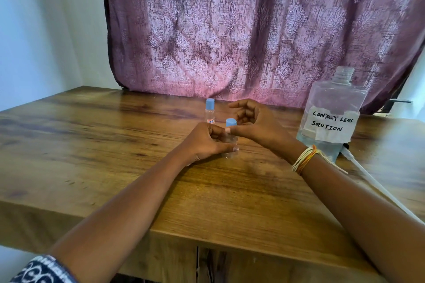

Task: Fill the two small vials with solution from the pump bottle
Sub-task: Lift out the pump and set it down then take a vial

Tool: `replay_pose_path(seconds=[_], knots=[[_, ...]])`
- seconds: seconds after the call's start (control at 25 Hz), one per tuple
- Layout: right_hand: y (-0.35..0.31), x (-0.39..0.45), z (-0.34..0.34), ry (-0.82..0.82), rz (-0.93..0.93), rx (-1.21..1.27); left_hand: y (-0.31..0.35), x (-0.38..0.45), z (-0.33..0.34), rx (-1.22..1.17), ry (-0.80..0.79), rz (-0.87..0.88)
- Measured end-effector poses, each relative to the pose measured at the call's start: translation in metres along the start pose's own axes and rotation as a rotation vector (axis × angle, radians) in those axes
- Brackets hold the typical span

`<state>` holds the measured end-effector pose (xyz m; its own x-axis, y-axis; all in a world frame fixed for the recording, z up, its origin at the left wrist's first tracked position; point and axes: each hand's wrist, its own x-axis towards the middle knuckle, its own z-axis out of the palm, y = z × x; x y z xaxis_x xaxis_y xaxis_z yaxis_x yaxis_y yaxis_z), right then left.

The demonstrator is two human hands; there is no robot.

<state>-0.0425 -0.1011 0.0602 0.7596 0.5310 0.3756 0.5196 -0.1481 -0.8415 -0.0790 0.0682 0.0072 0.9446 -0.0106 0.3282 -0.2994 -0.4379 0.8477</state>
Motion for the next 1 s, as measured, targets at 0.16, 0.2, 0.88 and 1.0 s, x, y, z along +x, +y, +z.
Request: replay_pose_path(seconds=[0.16,0.2,0.88,1.0], knots=[[-0.0002,-0.0001,-0.0021,-0.142,0.002,0.084,-0.0002,-0.0004,-0.0005,0.012,-0.016,-0.005],[0.0008,0.0003,-0.0012,-0.151,0.008,0.099,-0.0006,-0.0002,-0.0008,0.014,-0.014,-0.009],[0.0057,0.002,-0.0038,-0.07,0.03,0.06,-0.0025,0.0019,-0.0009,-0.013,-0.032,0.016],[0.0045,0.001,-0.0056,-0.139,0.017,0.099,-0.0023,0.0017,-0.0008,-0.002,-0.045,0.013]])
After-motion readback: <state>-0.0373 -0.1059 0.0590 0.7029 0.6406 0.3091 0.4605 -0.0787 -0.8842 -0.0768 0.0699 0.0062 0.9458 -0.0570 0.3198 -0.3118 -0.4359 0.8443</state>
